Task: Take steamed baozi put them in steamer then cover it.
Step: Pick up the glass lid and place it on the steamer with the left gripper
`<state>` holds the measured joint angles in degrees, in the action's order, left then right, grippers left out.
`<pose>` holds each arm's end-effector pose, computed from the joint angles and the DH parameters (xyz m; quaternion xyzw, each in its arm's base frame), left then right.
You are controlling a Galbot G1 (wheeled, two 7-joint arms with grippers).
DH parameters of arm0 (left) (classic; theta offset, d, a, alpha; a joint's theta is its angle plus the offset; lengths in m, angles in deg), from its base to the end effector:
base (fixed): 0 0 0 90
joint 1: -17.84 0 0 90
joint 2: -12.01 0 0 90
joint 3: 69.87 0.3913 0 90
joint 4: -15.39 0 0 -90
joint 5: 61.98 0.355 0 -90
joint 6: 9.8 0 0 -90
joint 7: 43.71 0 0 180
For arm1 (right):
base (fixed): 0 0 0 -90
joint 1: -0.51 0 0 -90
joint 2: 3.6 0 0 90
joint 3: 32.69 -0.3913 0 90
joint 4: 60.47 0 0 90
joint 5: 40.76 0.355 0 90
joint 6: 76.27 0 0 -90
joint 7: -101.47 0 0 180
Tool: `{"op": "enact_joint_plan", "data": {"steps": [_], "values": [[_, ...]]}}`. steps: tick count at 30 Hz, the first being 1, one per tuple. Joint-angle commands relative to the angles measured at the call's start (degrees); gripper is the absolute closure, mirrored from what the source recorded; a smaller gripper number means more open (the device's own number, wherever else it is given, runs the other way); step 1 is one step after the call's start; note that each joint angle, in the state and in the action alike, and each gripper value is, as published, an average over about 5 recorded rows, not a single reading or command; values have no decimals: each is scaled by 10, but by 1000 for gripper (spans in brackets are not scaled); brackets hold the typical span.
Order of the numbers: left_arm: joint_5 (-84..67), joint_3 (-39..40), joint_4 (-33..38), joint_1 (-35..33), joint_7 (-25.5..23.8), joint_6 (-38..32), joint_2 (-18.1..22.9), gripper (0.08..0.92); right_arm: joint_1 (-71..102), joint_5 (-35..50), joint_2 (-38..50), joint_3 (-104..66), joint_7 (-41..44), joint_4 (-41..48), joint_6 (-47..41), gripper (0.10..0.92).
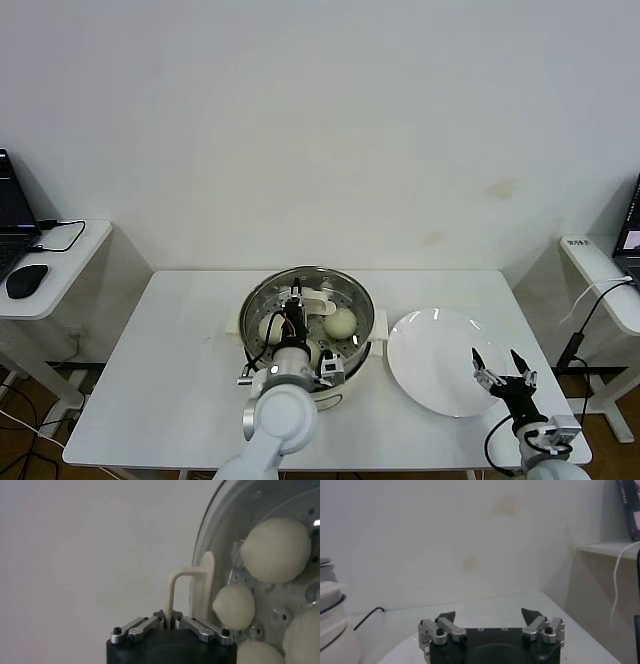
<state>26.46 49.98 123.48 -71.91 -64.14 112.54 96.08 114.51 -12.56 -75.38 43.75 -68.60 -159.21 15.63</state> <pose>0.2940 -0.1380 -0.2956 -0.0297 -0.7361 -0.6752 0.0368 0.1917 -0.1836 -0.4080 -0.0075 -0.9955 -0.0639 0.0701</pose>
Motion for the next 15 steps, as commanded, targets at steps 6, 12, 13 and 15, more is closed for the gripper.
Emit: {"op": "enact_joint_plan", "data": {"steps": [6,12,13,15], "values": [[12,0,-15,0,9,-11,0,853,0,-2,-1,-1,0,2,2,203],[13,-2,-21,3,12,-17,-2,853,2,-3,-2,-2,1,3,4,203],[13,-2,-21,3,12,-18,-2,853,2,-3,-2,-2,1,3,4,203],[13,-2,-19,1,10,-18,-1,853,2,-3,-2,-2,1,4,4,203]]}}
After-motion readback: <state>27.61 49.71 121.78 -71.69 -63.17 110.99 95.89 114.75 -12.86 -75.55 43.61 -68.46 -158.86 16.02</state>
